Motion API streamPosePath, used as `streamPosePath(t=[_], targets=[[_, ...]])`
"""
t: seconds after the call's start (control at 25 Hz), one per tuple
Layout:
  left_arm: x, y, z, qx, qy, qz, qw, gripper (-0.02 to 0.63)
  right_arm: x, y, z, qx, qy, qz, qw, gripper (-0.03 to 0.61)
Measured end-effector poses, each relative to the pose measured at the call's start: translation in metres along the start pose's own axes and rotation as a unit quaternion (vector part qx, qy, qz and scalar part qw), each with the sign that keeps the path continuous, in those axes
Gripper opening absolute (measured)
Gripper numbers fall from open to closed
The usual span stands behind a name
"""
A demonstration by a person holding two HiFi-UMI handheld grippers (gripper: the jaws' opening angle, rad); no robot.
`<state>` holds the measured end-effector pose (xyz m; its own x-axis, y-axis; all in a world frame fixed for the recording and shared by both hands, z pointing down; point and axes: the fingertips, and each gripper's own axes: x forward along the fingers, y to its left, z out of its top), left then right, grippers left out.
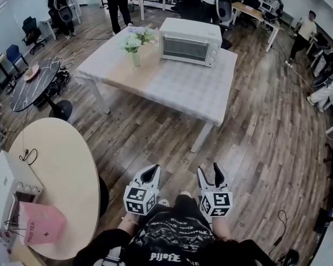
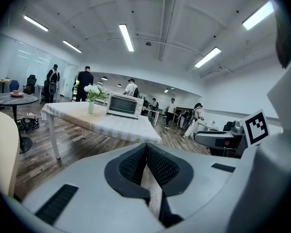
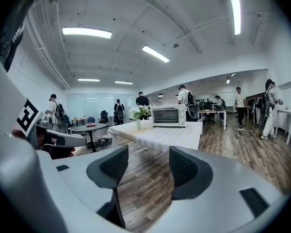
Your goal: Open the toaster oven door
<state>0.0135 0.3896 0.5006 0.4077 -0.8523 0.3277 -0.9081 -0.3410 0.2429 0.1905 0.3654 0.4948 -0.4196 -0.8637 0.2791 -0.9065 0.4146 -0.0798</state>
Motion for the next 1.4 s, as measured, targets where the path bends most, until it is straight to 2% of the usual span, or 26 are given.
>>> streamPosePath(t=[0.4, 0.76, 1.04, 1.4], targets=[[0.021, 0.028, 0.001, -0.008, 0.003, 0.012, 0.9999, 0.020, 0.036, 0.000, 0.002, -0.017, 0.011, 0.008, 1.000, 0.261], [0.073, 0.064, 0.026, -0.023, 0.005, 0.045, 0.9987, 0.019, 0.124, -0.026, 0.024, -0.049, 0.020, 0.040, 0.998, 0.261], [0.139, 0.086, 0.056, -0.031, 0.004, 0.076, 0.9966, 0.018, 0.204, -0.060, 0.055, -0.051, 0.013, 0.069, 0.996, 0.261], [0.225, 0.089, 0.089, -0.036, -0.006, 0.112, 0.9931, 0.018, 0.281, -0.131, 0.092, -0.049, -0.004, 0.092, 0.995, 0.260]])
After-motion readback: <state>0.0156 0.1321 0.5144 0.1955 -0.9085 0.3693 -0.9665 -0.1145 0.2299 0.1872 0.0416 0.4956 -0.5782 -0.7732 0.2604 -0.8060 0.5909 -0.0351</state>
